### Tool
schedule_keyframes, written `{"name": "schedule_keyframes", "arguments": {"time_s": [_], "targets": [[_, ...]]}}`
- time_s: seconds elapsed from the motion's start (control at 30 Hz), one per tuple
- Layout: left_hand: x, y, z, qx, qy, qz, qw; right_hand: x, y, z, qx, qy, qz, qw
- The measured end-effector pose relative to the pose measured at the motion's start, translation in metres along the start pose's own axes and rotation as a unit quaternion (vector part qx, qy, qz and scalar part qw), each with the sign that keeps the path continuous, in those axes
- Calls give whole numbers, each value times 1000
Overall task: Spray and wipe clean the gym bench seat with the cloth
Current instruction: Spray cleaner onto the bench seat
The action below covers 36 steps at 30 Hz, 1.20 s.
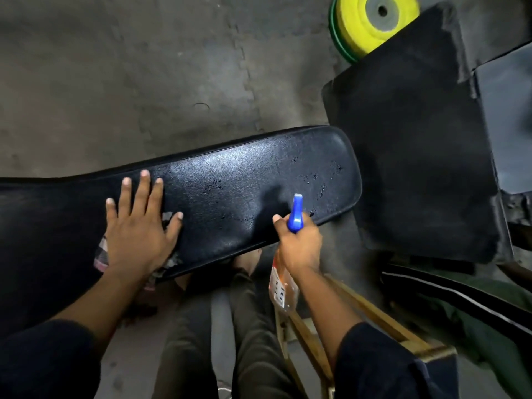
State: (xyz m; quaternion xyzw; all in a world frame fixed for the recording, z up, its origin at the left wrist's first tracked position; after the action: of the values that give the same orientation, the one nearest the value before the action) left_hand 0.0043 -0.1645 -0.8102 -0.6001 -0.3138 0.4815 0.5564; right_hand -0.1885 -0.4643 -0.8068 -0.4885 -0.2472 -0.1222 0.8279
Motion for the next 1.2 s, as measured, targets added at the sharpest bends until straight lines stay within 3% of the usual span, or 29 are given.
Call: {"name": "schedule_keyframes", "arguments": {"time_s": [0.43, 0.6, 0.73, 0.97, 1.2], "targets": [[11, -2, -2, 59, 6, 21, 998, 31, 67, 80, 157, -115, 69, 978], [41, -11, 12, 40, -50, 23, 998, 56, 96, 110, 227, -181, 91, 953], [56, -11, 25, 49, -38, 20, 998, 76, 117, 130, 257, -251, 111, 926], [67, -22, 35, 61, -38, 35, 997, 98, 133, 150, 251, -273, 96, 924], [79, -30, 45, 58, -80, 32, 995, 104, 131, 137, 197, -215, 77, 954]]}}
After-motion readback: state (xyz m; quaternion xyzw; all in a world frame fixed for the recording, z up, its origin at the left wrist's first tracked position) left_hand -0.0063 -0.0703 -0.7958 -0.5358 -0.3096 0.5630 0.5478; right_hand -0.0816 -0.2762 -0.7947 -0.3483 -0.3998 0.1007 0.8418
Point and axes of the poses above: each hand's wrist, its own z-axis away from the middle knuckle, its own y-axis out of the palm, x = y × z, the point moved 10 cm from there along -z, towards the middle knuckle, and after that the axes turned 9 degrees about -x, right-handed, at the moved point
